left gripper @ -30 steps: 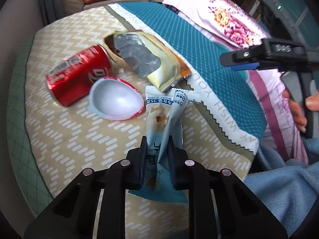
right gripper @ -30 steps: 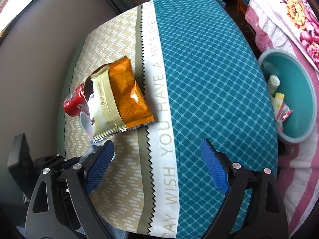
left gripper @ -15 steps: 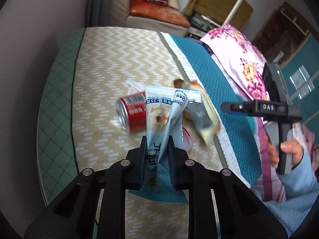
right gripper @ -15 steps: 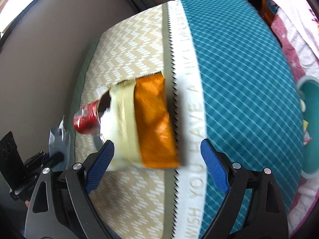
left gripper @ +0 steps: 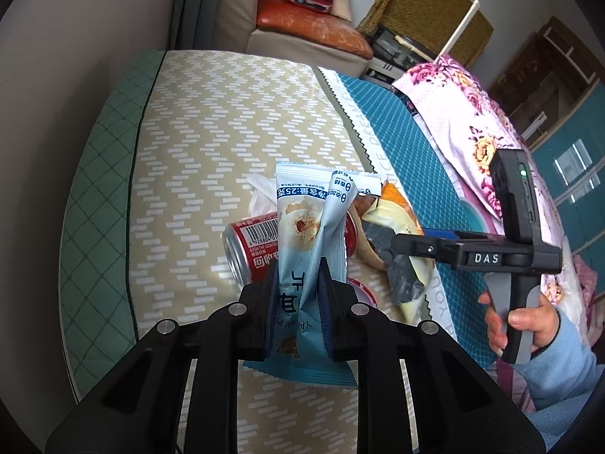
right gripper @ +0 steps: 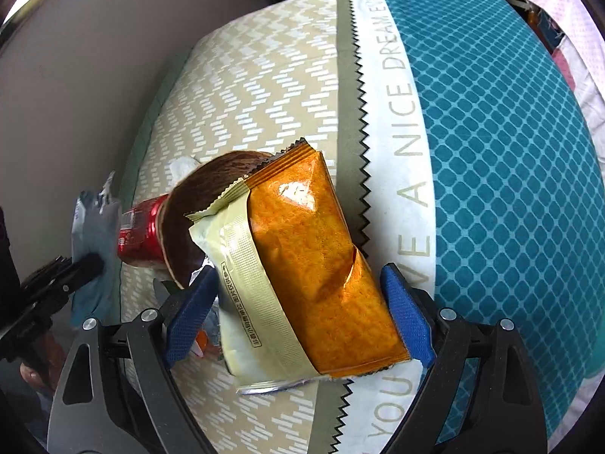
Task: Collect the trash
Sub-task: 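Grasp the orange chip bag with the right tool while the left tool lifts the blue wrapper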
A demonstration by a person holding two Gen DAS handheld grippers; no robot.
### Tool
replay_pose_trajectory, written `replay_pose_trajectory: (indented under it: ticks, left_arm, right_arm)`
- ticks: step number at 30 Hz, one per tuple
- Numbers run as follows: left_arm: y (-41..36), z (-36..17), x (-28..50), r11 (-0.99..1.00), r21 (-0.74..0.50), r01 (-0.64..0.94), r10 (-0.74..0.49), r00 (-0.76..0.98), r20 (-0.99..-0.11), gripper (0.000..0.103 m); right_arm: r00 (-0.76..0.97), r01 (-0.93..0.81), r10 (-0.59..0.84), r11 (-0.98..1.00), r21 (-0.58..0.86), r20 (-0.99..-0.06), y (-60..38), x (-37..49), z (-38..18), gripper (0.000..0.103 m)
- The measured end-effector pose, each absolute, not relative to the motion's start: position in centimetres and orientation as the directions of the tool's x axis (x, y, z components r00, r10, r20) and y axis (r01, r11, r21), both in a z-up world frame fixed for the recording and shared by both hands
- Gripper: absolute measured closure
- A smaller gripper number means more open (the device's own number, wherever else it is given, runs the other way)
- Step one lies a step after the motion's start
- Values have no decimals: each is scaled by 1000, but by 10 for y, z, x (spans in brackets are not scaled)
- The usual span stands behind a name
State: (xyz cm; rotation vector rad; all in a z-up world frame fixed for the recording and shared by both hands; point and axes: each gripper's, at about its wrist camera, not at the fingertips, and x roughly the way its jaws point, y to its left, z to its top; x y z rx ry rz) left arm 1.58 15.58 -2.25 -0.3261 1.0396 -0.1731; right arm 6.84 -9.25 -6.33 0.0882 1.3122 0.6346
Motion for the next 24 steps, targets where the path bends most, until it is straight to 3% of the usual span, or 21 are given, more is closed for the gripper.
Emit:
replay_pose_trajectory:
  ticks: [1, 5, 14, 24]
  left_arm:
    - [156, -22, 16, 938, -345, -14, -293, 500, -815, 83]
    - [151, -18, 17, 941, -337, -10, -286, 506, -814, 83]
    - [127, 3, 23, 948, -317, 30, -285, 525, -802, 83]
    - [48, 16, 51, 949, -265, 173, -316, 503, -804, 83]
  right_arm:
    - [106, -390, 484, 824, 412, -868, -88, 71, -64, 34]
    - [102, -416, 493, 810, 413, -864, -93, 61, -56, 46]
    - [178, -353, 537, 817, 456, -825, -150, 46, -26, 47]
    - [324, -220, 501, 865, 451, -802, -228, 41, 3, 47]
